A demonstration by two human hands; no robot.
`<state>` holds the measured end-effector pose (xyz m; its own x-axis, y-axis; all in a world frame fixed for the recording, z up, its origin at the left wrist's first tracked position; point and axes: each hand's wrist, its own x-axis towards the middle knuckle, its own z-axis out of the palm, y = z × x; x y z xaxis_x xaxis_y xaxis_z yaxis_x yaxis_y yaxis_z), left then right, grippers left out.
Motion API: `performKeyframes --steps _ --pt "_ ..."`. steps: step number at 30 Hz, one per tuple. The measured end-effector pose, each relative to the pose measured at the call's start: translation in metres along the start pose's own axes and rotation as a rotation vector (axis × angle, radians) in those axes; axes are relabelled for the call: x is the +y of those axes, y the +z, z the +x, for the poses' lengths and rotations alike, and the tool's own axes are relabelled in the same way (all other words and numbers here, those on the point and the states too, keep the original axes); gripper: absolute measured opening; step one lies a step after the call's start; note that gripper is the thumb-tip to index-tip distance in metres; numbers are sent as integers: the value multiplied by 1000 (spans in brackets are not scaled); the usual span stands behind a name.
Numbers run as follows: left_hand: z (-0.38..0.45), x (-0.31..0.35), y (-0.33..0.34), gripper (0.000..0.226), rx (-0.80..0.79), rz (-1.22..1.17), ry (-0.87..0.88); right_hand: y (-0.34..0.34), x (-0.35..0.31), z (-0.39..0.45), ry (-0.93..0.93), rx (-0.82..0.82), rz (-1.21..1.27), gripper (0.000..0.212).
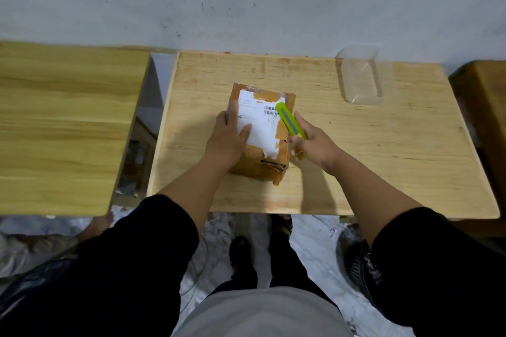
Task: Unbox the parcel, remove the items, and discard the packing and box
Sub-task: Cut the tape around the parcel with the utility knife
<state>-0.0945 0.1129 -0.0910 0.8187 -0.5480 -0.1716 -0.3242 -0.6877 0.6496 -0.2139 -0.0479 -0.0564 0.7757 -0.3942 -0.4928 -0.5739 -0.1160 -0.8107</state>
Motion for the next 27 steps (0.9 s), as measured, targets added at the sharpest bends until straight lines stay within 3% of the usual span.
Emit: performKeyframes --steps 12,27 --pt "4 2 0 65 58 39 7 -29 -9 22 -240 310 -267 33" --pt "32 19 18 64 239 192 -170 -97 -76 126 -453 -230 -736 32"
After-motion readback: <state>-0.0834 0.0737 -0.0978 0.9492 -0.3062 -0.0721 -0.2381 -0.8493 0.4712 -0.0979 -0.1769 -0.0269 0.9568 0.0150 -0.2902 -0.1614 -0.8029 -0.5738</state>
